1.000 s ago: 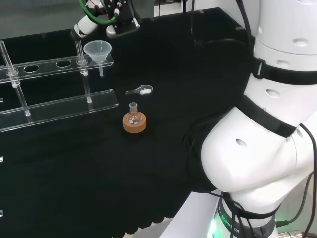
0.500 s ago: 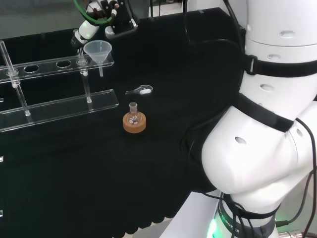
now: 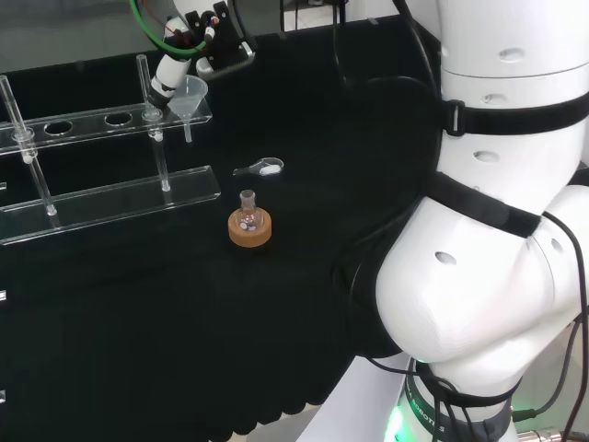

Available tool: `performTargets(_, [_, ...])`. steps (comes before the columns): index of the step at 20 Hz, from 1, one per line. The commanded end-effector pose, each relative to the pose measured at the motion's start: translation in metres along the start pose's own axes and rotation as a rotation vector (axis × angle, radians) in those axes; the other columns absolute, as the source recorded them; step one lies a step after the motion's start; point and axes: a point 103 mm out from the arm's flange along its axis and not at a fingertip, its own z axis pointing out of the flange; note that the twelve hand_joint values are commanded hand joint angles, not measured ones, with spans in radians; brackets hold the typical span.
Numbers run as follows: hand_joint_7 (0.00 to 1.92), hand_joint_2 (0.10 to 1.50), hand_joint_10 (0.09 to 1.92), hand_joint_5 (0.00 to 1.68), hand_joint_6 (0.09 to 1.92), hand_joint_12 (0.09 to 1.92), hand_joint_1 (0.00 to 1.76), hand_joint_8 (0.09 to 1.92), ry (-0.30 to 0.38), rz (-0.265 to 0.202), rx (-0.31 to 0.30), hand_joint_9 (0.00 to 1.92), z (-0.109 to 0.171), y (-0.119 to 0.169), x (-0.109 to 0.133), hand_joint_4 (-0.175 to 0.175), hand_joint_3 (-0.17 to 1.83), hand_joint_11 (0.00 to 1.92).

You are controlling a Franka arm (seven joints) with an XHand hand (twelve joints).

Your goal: Pick up the funnel from the transparent funnel stand.

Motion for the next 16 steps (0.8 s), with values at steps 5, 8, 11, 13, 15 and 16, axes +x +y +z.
performTargets(5, [0.0, 0.76, 0.64, 0.0, 0.09, 1.56, 0.57, 0.09, -0.01, -0.016, 0.051, 0.0, 0.012, 0.018, -0.003, -0.084, 0.03, 0.12])
performTargets(8, [0.0, 0.76, 0.68, 0.0, 0.09, 1.55, 0.58, 0.09, -0.016, -0.016, 0.036, 0.0, 0.014, 0.02, -0.004, -0.089, 0.03, 0.14])
performTargets(11, [0.0, 0.76, 0.73, 0.0, 0.09, 1.55, 0.59, 0.09, -0.019, -0.016, 0.04, 0.0, 0.017, 0.023, -0.004, -0.095, 0.03, 0.15])
performTargets(13, [0.01, 0.76, 0.74, 0.0, 0.09, 1.55, 0.6, 0.09, -0.019, -0.017, 0.043, 0.0, 0.019, 0.025, -0.003, -0.095, 0.03, 0.16])
performTargets(15, [0.01, 0.76, 0.75, 0.0, 0.09, 1.55, 0.6, 0.09, -0.02, -0.02, 0.041, 0.0, 0.02, 0.027, -0.002, -0.094, 0.03, 0.16])
performTargets(16, [0.01, 0.76, 0.76, 0.0, 0.09, 1.55, 0.61, 0.09, -0.02, -0.022, 0.034, 0.0, 0.021, 0.028, -0.002, -0.094, 0.03, 0.16])
